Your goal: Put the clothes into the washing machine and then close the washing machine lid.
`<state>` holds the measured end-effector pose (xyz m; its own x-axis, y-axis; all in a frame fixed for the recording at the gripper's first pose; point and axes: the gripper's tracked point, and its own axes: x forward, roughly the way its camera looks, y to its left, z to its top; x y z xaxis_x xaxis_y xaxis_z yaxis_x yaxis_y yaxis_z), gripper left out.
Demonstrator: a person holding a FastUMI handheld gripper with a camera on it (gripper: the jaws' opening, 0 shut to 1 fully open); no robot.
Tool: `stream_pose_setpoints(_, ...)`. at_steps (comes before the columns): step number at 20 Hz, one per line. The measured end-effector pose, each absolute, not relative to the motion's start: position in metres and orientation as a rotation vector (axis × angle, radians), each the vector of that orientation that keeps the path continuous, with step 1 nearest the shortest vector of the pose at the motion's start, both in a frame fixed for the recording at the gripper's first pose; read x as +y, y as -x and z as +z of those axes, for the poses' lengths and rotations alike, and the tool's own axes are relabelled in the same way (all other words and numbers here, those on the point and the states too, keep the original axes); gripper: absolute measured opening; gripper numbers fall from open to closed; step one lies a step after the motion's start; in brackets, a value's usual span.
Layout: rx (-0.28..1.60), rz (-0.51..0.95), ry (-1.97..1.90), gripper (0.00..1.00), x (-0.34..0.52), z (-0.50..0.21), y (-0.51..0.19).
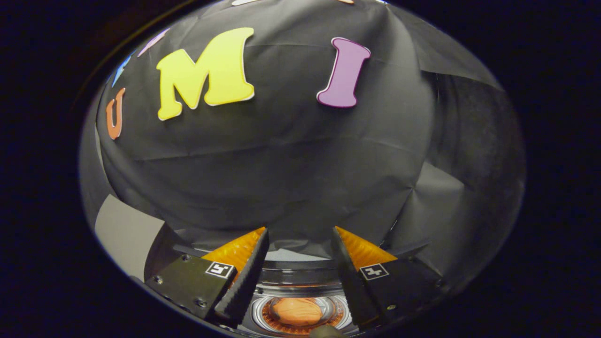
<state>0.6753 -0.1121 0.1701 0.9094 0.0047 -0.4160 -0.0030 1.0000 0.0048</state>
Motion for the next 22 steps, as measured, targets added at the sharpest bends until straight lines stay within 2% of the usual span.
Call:
stream_pose_setpoints(4,0.466,-0.008,-0.01,0.83,-0.116,0.148,-0.69)
stream_pose_setpoints(16,0.281,0.024,0.0,0.85,-0.115,0.157,-0.688)
stream_pose_setpoints(22,0.279,0.032,0.005,0.85,-0.116,0.159,-0.685)
